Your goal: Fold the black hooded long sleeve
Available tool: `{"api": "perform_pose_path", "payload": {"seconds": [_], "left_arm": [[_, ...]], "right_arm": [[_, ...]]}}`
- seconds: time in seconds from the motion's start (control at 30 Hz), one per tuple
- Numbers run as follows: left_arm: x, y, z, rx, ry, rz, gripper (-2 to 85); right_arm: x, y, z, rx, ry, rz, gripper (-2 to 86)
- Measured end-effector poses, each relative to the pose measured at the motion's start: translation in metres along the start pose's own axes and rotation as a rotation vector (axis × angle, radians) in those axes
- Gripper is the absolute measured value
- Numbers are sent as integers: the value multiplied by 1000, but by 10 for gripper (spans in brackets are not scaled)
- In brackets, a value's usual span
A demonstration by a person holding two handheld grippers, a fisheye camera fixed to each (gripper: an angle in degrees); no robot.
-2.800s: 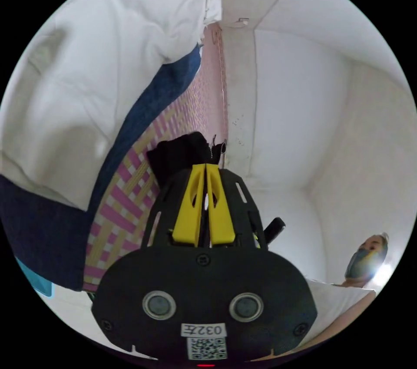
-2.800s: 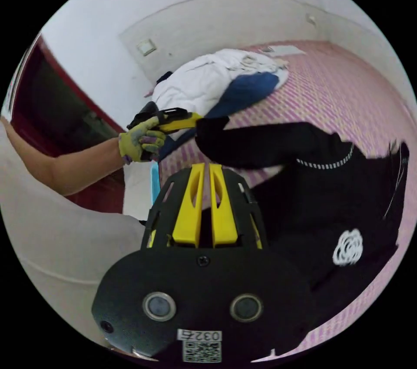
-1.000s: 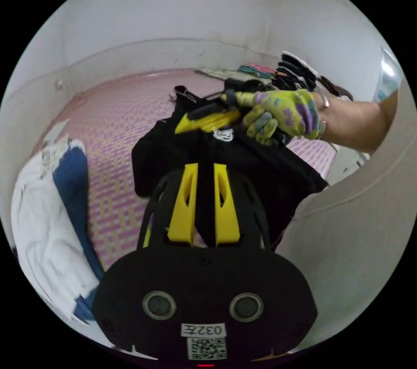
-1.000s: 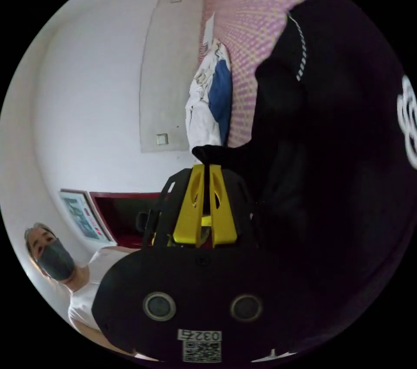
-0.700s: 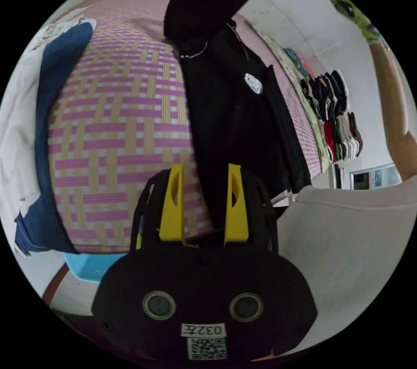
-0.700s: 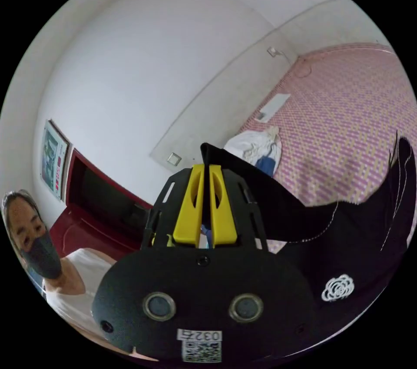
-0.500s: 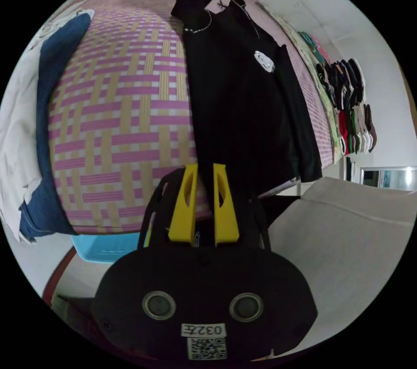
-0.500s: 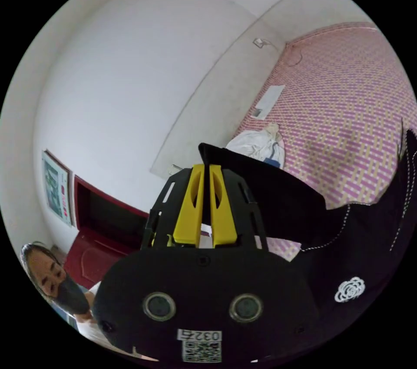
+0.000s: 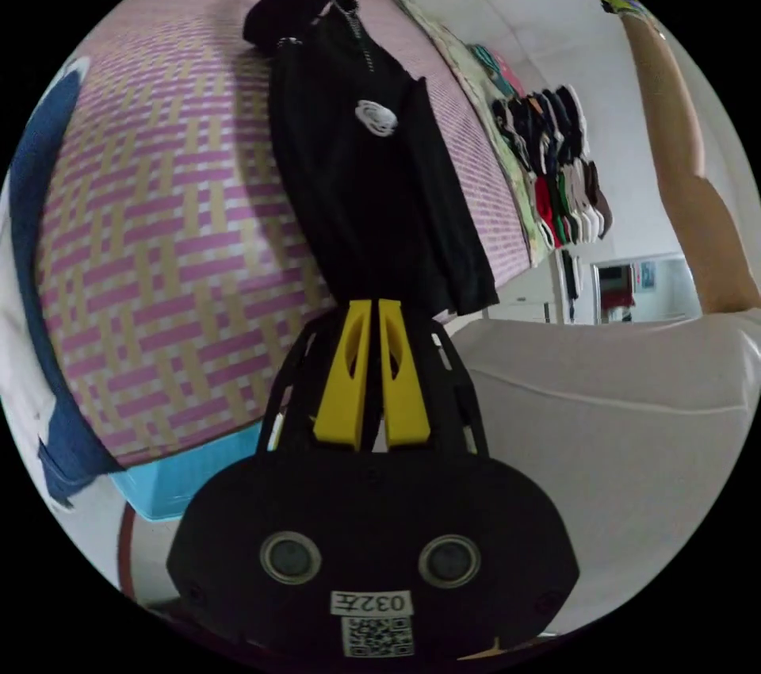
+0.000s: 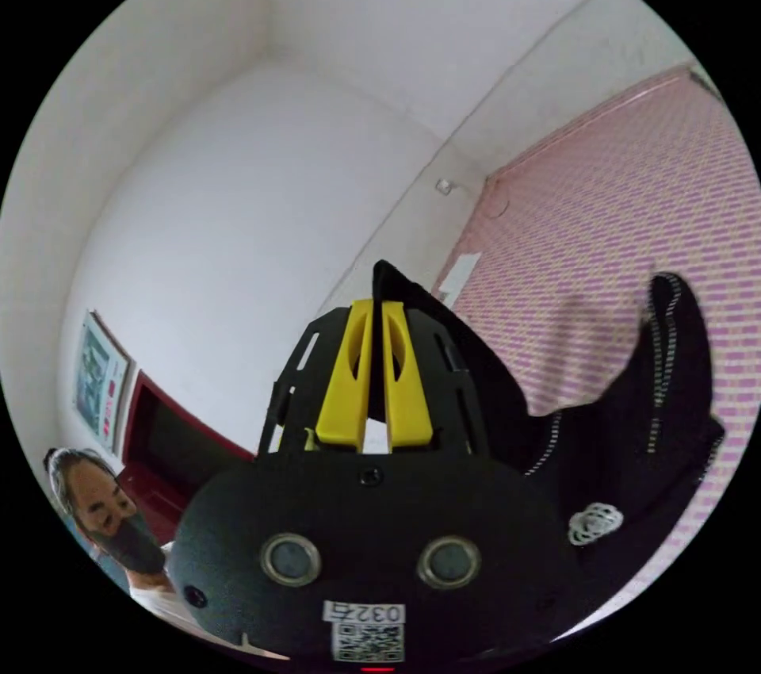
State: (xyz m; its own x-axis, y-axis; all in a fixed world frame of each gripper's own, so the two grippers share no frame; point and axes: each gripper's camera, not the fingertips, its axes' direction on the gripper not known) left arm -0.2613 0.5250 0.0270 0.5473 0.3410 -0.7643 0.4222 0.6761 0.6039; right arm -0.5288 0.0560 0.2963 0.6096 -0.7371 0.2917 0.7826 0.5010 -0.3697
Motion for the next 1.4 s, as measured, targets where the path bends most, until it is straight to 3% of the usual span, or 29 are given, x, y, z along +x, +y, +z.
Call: {"api": "perform_pose_path", "payload": {"seconds": [0.17, 0.33, 0.5, 0.7, 0.83, 0.93, 1.1, 1.2, 1.27, 1.4], "left_arm": [[58, -61, 51, -208, -68, 161, -16], [56, -91, 107, -331, -98, 168, -17], [44, -104, 121, -374, -62, 135, -17], [33, -103, 116, -353, -14, 135, -15], [24, -107, 123, -347, -13, 122, -1], [10, -101, 137, -420, 5, 136, 23], [-12, -80, 96, -236, 182, 222, 14], [-60, -69, 61, -51, 284, 108, 2], [-111, -56, 33, 128, 414, -19, 3], [-179, -31, 11, 344, 594, -179, 13]], "right_arm": [[26, 40, -157, 124, 306, 34, -8], [106, 108, -224, 186, 393, 232, -8], [137, 157, -243, 251, 386, 306, -7], [82, 160, -240, 250, 374, 134, -7], [35, 170, -235, 268, 486, 18, -7], [33, 179, -207, 149, 457, -2, -7], [-10, 202, -140, 9, 389, -197, -7], [-67, 227, -72, -159, 307, -431, -7], [-103, 275, 0, -382, 241, -602, -7], [-101, 377, 84, -654, 146, -688, -7]]}}
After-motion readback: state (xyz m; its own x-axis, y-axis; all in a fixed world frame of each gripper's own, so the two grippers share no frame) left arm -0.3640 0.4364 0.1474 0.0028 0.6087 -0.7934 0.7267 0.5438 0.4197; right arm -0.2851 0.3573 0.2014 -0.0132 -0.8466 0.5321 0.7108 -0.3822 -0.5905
